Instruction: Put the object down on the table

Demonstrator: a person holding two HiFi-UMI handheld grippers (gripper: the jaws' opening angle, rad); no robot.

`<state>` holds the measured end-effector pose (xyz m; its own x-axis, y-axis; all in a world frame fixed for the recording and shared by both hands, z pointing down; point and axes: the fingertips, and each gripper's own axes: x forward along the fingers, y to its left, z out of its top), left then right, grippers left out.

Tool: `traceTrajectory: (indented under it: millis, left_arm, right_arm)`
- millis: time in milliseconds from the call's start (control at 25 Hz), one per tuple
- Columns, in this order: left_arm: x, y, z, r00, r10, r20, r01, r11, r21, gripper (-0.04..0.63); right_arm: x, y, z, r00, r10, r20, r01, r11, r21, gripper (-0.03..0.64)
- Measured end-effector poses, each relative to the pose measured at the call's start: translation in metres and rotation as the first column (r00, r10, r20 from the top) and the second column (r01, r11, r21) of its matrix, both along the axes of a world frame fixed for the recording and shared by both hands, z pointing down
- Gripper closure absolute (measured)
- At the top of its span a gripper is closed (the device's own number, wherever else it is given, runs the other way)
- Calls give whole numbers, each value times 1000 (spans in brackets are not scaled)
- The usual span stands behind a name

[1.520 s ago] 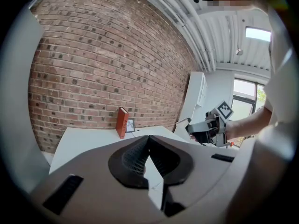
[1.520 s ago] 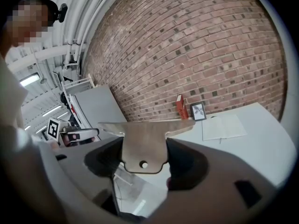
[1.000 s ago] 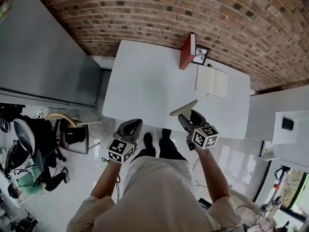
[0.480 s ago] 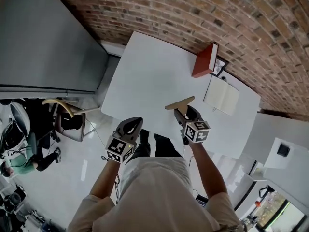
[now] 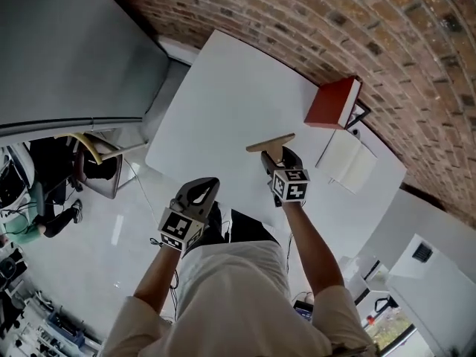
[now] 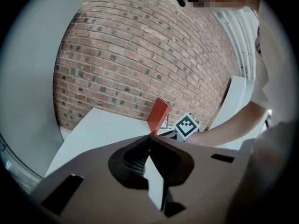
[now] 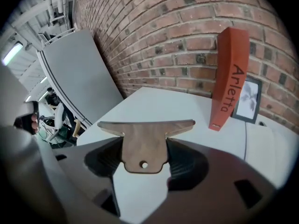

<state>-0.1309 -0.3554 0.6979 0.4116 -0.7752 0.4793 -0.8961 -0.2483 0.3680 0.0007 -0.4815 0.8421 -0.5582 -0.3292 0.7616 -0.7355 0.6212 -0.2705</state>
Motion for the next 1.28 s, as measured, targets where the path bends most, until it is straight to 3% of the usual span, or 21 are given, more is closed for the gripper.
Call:
traceTrajectory:
  millis: [280,640,880,1280]
  left_arm:
    - [7,-13,18,999,-47,-15,47,998,-29,601]
    - [7,-5,33,995,-98,-8,97,992,-82,601]
    - [4,3,35,992,-123,0,123,988,-93,601]
    - [1,21,27,989,-149,-7,148,985,-85,601]
  right_arm:
    - [-3,-12,53,984,-90,-153,88,996,-23,331]
    - [-1,-16,88,933,-161,-321,155,987,-44,330]
    - [-3,-18,95,905,-201,-374,196,979,-52,330]
    - [-5,-16,79,899,-224,-378,236,972,-15,310]
